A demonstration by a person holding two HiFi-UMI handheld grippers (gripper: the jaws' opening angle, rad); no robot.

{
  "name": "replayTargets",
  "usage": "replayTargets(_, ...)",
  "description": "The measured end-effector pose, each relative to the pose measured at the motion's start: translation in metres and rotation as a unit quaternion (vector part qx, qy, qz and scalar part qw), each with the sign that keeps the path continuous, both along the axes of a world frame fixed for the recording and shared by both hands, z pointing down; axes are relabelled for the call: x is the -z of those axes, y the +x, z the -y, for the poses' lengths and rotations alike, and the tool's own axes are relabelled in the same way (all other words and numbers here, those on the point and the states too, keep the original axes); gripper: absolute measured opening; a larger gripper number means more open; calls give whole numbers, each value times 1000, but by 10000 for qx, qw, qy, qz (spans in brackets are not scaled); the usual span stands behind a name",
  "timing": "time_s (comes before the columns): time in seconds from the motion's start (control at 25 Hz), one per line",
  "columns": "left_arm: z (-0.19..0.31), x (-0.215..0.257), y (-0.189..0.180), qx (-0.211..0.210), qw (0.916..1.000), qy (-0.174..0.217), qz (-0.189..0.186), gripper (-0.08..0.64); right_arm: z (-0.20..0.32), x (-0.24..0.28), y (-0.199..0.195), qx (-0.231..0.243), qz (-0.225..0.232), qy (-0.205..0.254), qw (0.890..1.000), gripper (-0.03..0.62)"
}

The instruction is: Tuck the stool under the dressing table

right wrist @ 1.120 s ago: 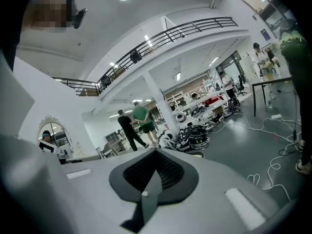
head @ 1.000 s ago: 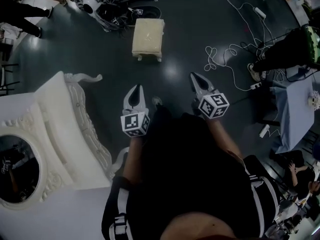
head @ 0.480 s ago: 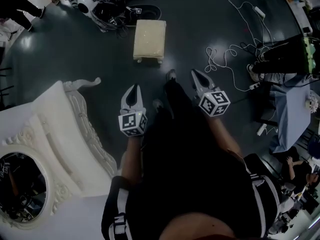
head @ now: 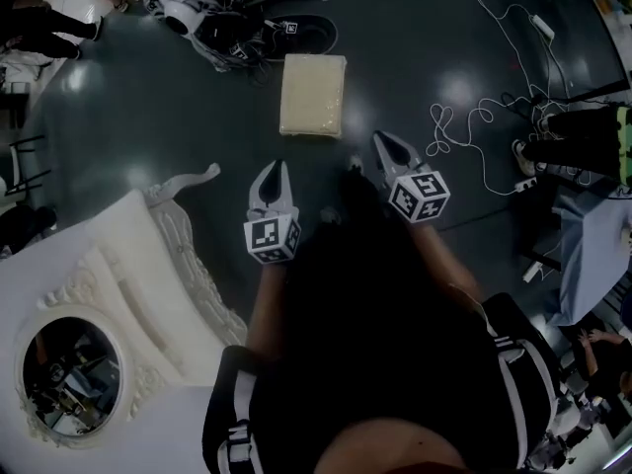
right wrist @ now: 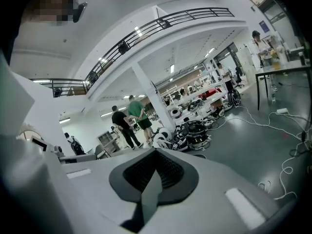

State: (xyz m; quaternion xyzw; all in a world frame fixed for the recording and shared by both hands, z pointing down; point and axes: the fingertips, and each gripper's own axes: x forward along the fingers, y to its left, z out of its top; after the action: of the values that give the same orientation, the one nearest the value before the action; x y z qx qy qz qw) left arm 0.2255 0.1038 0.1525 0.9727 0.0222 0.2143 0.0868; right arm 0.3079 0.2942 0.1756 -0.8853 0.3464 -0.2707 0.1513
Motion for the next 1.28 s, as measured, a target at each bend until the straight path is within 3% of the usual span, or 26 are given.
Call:
replayTargets(0.28,21,-12,63,407,9989,-146,197,9,6,-23,68,165,255,80,9995,-6)
replayTargets(0.44,39,-28,80,553,9976,-85,415,9,9,-38,90,145,449,125,9988,-6)
replayTargets(0.72,63,-70,112,372,9962,-330,718,9,27,-69,108,93,755,167,9970,-5)
replayTargets(0.88,76,-106,125,194,9923,-417,1149,11,35,-96,119,-54,923,1,9957,-1)
replayTargets(0.96,88,-127,133,169,9898,-484,1328,12,41,-114,125,-80,1088,-53,9940,98)
replayTargets(1.08,104,-166,147,78,9858,-699,1527,19,51,-150,133,-91,1282,-239,9914,146)
replayTargets(1.16,108,-199,155,-71,9808,-914,1720,90,56,-178,135,-90,1456,-330,9887,186)
replayTargets(1.28,114,-247,163,-262,9730,-1053,2035,134,64,-219,138,-117,1677,-353,9851,244)
